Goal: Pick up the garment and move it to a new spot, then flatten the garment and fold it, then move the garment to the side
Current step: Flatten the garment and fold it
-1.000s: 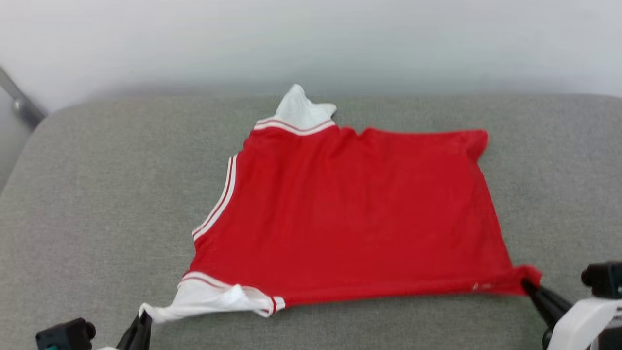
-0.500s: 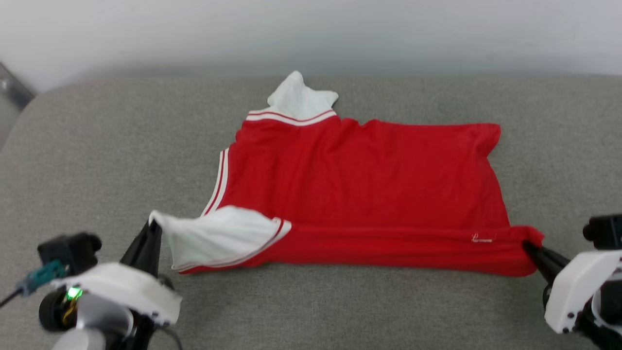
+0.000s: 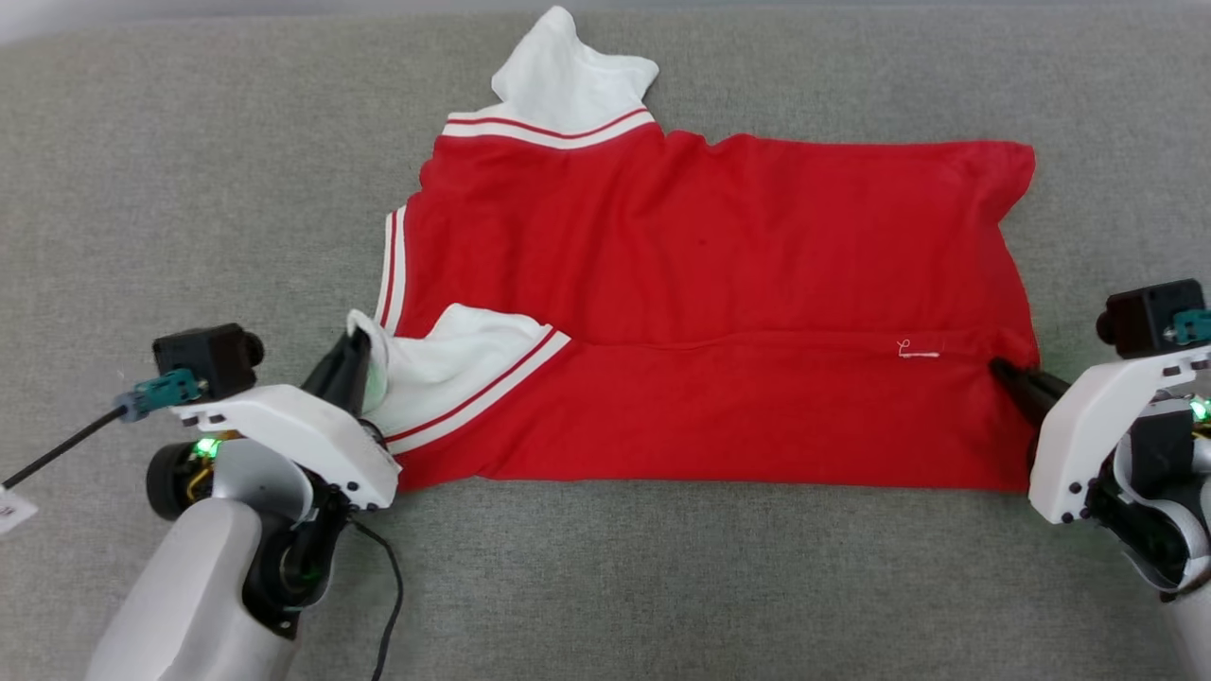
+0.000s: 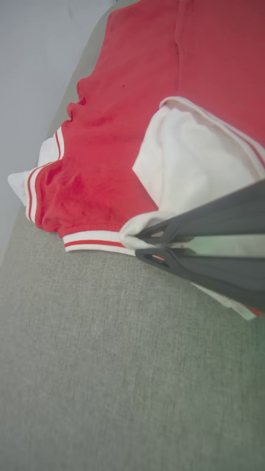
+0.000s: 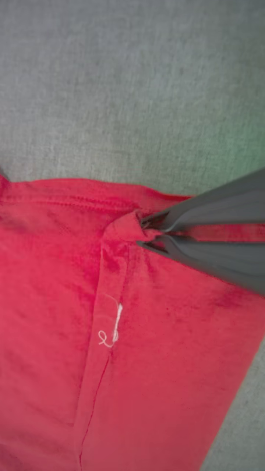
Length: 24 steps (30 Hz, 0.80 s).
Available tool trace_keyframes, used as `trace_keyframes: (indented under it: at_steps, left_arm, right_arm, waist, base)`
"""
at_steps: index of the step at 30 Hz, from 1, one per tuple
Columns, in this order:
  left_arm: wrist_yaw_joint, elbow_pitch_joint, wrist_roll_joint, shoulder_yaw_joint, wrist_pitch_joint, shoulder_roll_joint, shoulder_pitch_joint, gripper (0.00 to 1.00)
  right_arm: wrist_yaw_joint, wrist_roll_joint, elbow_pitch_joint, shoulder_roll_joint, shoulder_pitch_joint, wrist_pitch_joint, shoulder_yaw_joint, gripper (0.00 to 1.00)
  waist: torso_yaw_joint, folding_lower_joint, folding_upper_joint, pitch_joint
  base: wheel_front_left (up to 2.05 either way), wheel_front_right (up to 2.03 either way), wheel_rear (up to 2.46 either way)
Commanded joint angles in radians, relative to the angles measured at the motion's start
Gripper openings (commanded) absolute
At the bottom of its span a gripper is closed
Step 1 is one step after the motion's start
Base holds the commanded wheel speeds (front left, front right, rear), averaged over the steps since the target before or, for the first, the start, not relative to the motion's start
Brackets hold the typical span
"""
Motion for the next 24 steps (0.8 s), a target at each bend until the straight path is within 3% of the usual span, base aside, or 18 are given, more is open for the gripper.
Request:
trace_keyframes:
  at_steps: [1,2,3,4,5,6,7,17,24]
  left_arm:
    - [-0.011,0.019,-0.009,-0.007,0.004,-0.008,-0.019,0.00]
    - [-0.024,0.044,-0.015,-0.013,0.011,-0.015,-0.029,0.00]
    - [-0.036,0.068,-0.018,-0.020,0.018,-0.019,-0.037,0.00]
    - [-0.047,0.093,-0.024,-0.025,0.022,-0.022,-0.045,0.03]
    - [-0.056,0.113,-0.026,-0.028,0.021,-0.028,-0.053,0.41]
    - [-0.065,0.134,-0.030,-0.029,0.015,-0.032,-0.059,0.55]
    - [-0.071,0.152,-0.032,-0.028,0.010,-0.036,-0.061,1.00]
    - [-0.093,0.222,-0.041,0.005,-0.040,0.003,-0.044,1.00]
    - [-0.057,0.127,-0.060,0.044,0.003,0.075,-0.005,1.00]
  right_arm:
    - [-0.001,0.004,0.019,0.001,-0.014,-0.008,0.009,0.00]
    - [-0.001,0.006,0.041,0.002,-0.021,-0.014,0.016,0.00]
    - [-0.001,0.011,0.064,0.005,-0.024,-0.016,0.023,0.11]
    - [-0.001,0.016,0.082,0.009,-0.024,-0.023,0.030,0.35]
    - [-0.001,0.023,0.094,0.014,-0.025,-0.038,0.037,1.00]
    - [-0.001,0.029,0.103,0.017,-0.028,-0.055,0.043,1.00]
    - [-0.001,0.033,0.110,0.018,-0.028,-0.074,0.049,1.00]
    - [-0.001,0.022,0.070,0.027,0.046,-0.389,0.049,1.00]
    - [-0.001,-0.066,-0.017,0.084,0.140,-0.576,-0.021,1.00]
  waist:
    - [-0.003,-0.0002,0.0000,0.010]
    - [-0.003,-0.0002,0.0000,0.011]
    - [-0.003,-0.0002,0.0000,0.011]
    - [-0.004,-0.0002,0.0000,0.010]
    - [-0.005,-0.0002,0.0000,0.007]
    - [-0.007,-0.0002,0.0000,0.001]
    - [-0.010,-0.0002,0.0000,-0.005]
    - [-0.042,-0.0002,0.0000,-0.128]
    - [-0.077,-0.0002,0.0000,-0.205]
  base:
    - [0.00,0.00,0.00]
    - [0.00,0.00,0.00]
    - [0.00,0.00,0.00]
    - [0.00,0.00,0.00]
    - [0.00,0.00,0.00]
    - [0.00,0.00,0.00]
    - [0.00,0.00,0.00]
    - [0.00,0.00,0.00]
    - [0.00,0.00,0.00]
